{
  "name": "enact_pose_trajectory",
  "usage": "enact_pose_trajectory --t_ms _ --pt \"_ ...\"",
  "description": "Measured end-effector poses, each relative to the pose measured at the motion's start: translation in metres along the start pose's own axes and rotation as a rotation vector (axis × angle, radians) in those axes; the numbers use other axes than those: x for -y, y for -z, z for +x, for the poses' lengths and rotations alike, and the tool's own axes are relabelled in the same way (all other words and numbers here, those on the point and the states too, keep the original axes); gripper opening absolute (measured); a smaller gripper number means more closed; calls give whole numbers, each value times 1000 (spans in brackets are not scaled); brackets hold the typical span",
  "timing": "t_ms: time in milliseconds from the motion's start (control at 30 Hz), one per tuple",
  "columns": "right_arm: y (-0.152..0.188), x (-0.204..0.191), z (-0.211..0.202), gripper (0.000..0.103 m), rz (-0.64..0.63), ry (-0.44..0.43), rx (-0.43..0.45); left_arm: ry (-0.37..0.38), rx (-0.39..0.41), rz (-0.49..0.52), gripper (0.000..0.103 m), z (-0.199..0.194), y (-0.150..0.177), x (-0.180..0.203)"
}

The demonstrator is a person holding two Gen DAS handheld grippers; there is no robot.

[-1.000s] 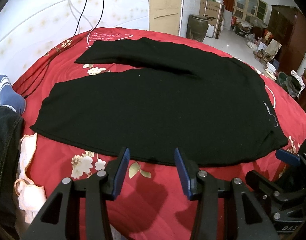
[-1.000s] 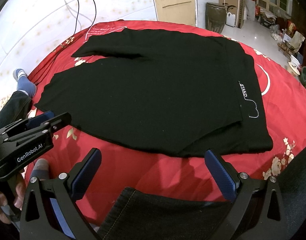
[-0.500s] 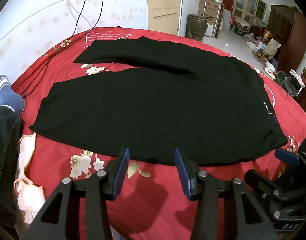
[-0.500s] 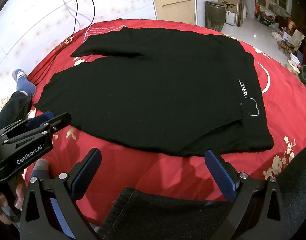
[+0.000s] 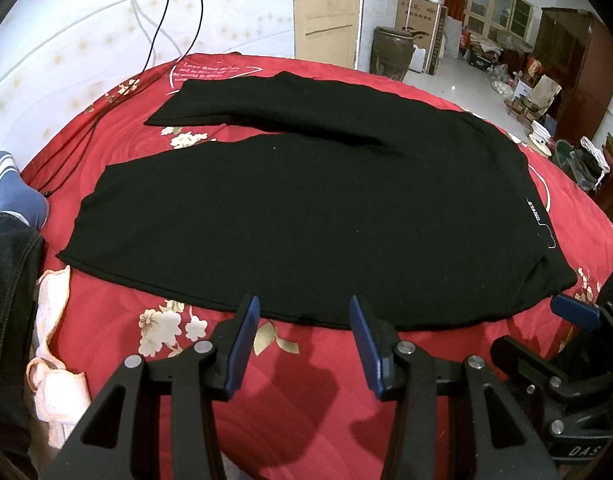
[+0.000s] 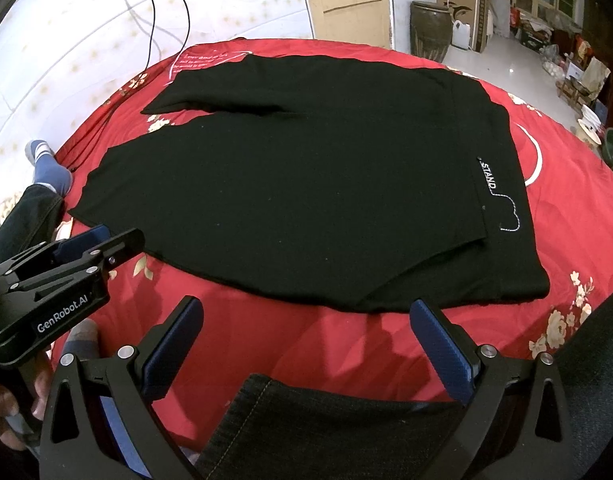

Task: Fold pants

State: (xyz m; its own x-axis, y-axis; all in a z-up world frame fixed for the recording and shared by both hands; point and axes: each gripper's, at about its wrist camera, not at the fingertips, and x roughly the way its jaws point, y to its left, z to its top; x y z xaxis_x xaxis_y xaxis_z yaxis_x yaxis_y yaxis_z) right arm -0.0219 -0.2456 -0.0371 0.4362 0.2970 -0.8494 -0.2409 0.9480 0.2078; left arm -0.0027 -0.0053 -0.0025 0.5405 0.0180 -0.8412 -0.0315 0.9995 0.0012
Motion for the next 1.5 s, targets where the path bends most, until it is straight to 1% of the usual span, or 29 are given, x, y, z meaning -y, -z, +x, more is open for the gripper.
enact_pose_trajectory --t_ms 1500 --pt "0 1 2 103 1 -1 -10 11 2 -2 50 -2 -2 1"
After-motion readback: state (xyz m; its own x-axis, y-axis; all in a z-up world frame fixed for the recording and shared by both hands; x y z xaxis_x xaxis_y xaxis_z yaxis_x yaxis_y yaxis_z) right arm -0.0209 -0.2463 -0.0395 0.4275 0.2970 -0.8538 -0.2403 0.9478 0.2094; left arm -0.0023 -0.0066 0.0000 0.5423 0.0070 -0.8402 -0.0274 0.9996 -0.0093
